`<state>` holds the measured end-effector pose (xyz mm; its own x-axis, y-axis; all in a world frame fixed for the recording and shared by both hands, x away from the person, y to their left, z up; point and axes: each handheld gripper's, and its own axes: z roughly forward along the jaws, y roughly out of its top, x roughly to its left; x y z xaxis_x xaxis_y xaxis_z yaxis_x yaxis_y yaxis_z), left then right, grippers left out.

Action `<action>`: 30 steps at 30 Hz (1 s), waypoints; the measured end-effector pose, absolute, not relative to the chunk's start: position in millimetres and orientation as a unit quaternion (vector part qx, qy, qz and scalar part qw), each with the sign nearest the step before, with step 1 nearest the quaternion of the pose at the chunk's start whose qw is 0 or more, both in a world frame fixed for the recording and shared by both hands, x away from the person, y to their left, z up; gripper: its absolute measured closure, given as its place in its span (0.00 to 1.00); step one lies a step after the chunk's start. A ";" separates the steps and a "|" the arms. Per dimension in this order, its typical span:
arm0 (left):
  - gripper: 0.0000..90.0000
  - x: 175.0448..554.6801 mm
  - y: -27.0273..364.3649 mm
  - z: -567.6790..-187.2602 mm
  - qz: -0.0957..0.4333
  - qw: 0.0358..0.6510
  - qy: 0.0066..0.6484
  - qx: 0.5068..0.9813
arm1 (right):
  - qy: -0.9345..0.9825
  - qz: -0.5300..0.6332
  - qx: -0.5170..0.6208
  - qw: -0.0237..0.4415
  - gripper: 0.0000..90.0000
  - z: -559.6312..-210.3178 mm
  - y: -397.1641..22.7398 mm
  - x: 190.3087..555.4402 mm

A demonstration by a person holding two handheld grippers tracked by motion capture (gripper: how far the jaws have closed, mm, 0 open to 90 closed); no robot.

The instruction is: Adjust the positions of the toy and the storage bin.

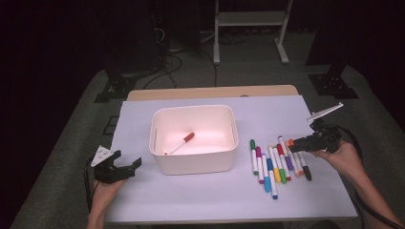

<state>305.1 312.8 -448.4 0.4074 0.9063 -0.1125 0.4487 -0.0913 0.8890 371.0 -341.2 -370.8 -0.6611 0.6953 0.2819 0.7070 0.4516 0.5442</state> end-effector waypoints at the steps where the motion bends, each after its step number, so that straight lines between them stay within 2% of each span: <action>1: 0.03 305.1 312.6 -448.3 0.246 0.468 0.486 0.696 | -0.851 -0.320 -0.416 0.007 0.62 -374.1 -343.3 370.2; 12: 0.03 304.6 313.7 -448.5 0.244 0.468 0.488 0.695 | -0.836 -0.300 -0.460 -0.002 0.62 -407.6 -368.3 363.2; 30: 0.03 303.7 313.9 -448.2 0.249 0.464 0.488 0.696 | -0.837 -0.251 -0.483 -0.066 0.67 -431.7 -369.9 360.5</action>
